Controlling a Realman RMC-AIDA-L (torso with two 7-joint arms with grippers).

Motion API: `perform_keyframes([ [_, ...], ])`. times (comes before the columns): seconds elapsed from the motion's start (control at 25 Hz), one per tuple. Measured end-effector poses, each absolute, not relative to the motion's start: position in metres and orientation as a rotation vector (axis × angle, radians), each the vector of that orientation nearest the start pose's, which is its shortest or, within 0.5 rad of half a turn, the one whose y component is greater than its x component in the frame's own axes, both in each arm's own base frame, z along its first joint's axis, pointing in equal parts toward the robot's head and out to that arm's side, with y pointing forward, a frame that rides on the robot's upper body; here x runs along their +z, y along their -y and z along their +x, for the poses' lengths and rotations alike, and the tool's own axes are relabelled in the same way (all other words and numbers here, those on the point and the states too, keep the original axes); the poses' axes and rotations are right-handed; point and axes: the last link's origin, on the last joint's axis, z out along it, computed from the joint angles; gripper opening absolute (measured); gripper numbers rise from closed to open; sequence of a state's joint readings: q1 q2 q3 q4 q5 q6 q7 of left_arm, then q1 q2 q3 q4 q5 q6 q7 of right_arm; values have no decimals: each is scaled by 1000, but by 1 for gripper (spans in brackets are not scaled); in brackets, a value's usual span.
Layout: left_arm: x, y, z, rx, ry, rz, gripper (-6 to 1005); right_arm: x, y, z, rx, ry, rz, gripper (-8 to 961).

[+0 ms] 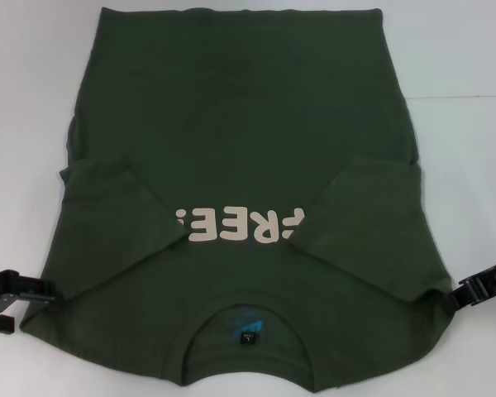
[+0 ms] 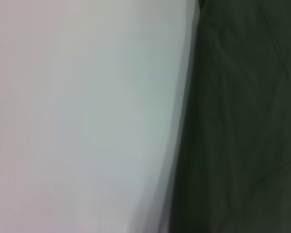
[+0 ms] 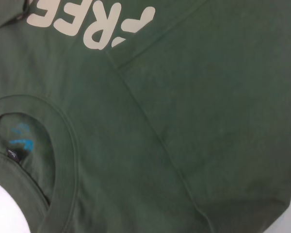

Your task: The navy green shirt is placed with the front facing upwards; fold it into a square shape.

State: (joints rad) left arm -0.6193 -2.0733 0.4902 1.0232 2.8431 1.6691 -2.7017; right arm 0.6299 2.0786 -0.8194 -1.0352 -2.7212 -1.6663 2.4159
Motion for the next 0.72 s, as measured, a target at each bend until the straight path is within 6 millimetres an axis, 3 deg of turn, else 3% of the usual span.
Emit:
perform_keyframes([
  [0.72,59,-331,-312,-113,-2539,2350,824,36,-342,273,-342,-1529,-2430,37],
])
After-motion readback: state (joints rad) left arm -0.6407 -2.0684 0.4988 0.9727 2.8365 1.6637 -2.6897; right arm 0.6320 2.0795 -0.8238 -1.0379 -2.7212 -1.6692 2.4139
